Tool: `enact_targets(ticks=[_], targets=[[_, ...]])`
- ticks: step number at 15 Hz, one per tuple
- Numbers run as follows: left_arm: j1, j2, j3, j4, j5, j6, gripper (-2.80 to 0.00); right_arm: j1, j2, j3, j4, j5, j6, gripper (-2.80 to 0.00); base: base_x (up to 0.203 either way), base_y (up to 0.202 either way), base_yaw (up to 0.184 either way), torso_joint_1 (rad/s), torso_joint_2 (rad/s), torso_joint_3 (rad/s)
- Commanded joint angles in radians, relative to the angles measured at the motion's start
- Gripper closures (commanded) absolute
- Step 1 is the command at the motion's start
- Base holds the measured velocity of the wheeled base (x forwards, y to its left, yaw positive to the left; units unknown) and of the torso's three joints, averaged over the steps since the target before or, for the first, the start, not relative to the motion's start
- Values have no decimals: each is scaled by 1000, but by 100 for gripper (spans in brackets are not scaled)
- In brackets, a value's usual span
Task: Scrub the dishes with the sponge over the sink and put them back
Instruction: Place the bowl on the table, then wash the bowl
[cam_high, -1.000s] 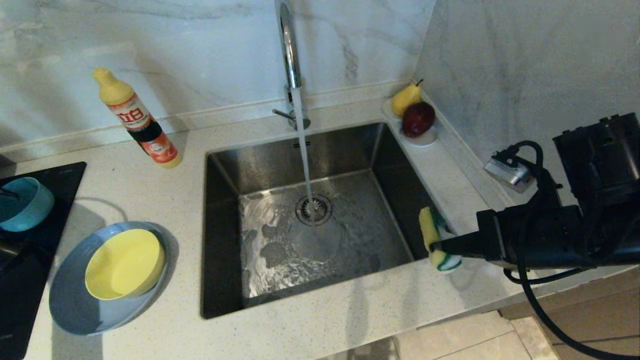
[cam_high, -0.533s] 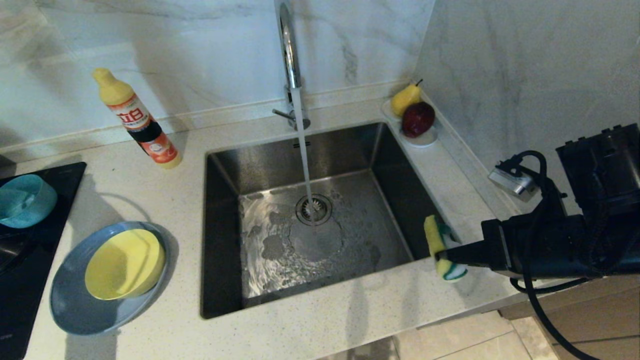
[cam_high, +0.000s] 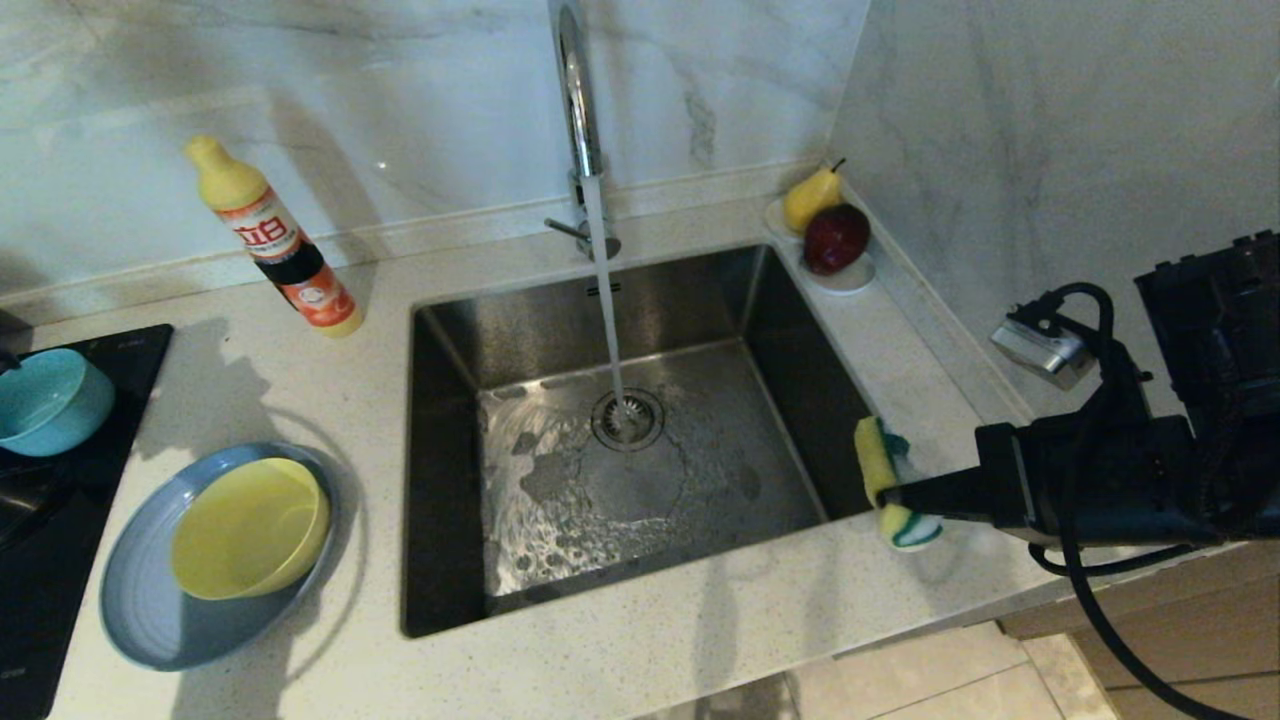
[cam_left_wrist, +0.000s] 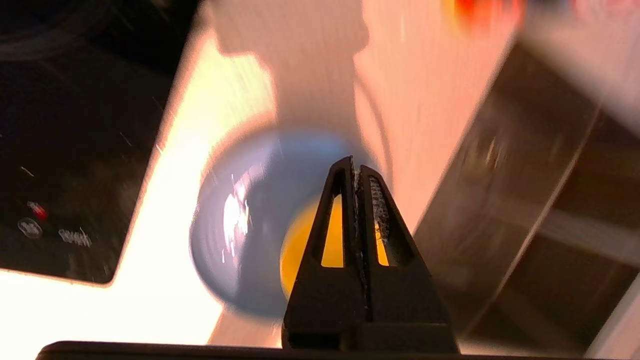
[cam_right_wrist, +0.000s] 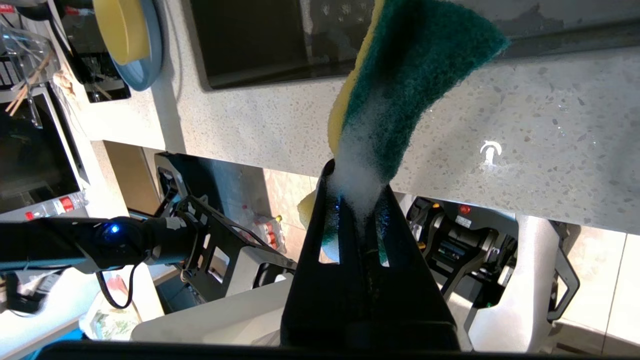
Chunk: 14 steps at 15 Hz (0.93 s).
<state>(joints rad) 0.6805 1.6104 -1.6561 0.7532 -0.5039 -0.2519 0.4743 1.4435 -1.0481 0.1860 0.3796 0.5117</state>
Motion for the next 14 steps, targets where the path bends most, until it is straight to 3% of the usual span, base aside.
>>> enact_targets(ticks=[1,4,8,14], targets=[[-108,-82,144,5,6,58,-280,7,29,-3,-3,1,2,0,0,0,0,0,0,0],[-253,-112,278,-8,124,87,-280,7,48,-3,-10,1,1,0,0,0,0,0,0,0],[-257,-85,323,-6,159,100,-280,7,50,-4,-10,1,-1,0,0,0,0,0,0,0],[-257,-14,368,-17,333,196,-280,9,55,-4,-8,-1,-4,0,0,0,0,0,0,0]])
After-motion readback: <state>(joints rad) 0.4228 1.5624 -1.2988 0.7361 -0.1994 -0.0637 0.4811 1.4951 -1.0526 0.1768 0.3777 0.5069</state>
